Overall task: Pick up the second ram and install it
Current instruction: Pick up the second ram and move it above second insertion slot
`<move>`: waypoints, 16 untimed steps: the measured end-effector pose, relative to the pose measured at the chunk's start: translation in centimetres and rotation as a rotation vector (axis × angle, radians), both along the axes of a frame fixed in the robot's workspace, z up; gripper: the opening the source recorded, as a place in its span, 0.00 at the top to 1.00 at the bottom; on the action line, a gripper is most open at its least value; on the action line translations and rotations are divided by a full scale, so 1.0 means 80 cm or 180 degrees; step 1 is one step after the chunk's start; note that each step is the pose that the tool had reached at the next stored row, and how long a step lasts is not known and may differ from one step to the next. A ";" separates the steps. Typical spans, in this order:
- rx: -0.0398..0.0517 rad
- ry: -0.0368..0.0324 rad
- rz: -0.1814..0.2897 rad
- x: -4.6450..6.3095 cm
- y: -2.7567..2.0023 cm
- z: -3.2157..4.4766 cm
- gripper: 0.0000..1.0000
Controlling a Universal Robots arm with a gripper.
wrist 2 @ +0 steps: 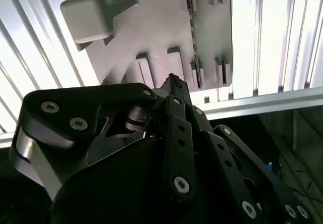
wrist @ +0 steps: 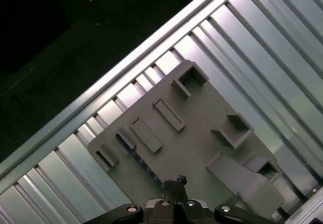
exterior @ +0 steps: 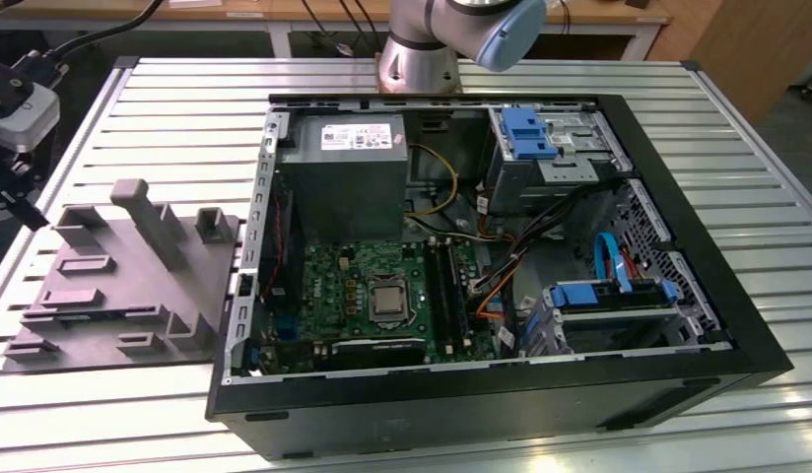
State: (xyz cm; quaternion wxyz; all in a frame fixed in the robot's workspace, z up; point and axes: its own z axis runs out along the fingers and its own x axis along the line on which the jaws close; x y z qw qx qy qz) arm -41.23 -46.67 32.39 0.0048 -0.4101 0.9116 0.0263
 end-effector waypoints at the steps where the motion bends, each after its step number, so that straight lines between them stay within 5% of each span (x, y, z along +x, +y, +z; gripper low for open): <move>1: 0.0002 0.0000 0.0058 0.000 0.0000 -0.0001 0.90; 16: 0.0013 0.0000 0.0930 0.000 0.0000 -0.0027 0.90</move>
